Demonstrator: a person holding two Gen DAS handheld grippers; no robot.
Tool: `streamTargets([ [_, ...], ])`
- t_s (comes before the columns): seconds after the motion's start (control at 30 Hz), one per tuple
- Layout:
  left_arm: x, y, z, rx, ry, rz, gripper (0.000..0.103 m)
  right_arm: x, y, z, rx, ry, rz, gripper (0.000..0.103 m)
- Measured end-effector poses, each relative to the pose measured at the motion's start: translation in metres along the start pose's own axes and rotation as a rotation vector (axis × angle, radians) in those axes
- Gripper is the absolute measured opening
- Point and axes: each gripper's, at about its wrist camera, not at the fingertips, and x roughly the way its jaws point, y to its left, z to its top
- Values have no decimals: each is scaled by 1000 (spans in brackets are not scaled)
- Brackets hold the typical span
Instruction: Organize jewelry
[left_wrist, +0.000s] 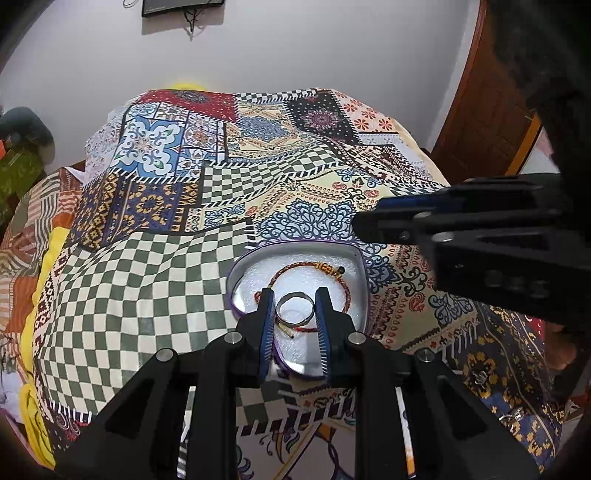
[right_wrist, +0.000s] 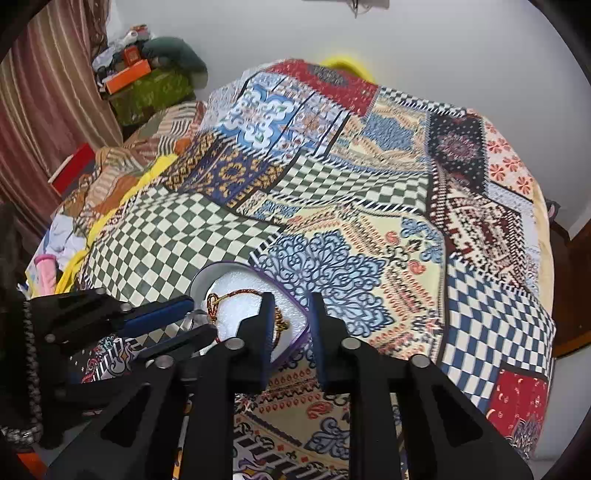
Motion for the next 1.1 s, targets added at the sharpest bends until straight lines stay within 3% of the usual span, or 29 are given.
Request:
streamTargets([
  [0.2, 1, -5, 5, 17, -1, 22, 21, -19, -7, -5, 18, -48, -19, 22],
  [0.27, -2, -4, 5, 10, 1, 18, 21, -24, -9, -7, 25, -61, -28, 30],
  [0.37, -12, -4, 6, 9, -13, 30, 32, -32, -9, -11, 35, -82, -29, 44],
  [0.43, -24, -3, 7, 3, -37, 47, 37, -38, -9, -14, 38, -92, -24, 44],
  [0.9, -111, -3, -5, -2, -134, 83, 41, -90, 3, -37, 61, -182, -17, 44],
  [1.1, -138, -12, -18, 4, -158, 82, 45, -115, 13, -52, 55, -231, -30, 56],
])
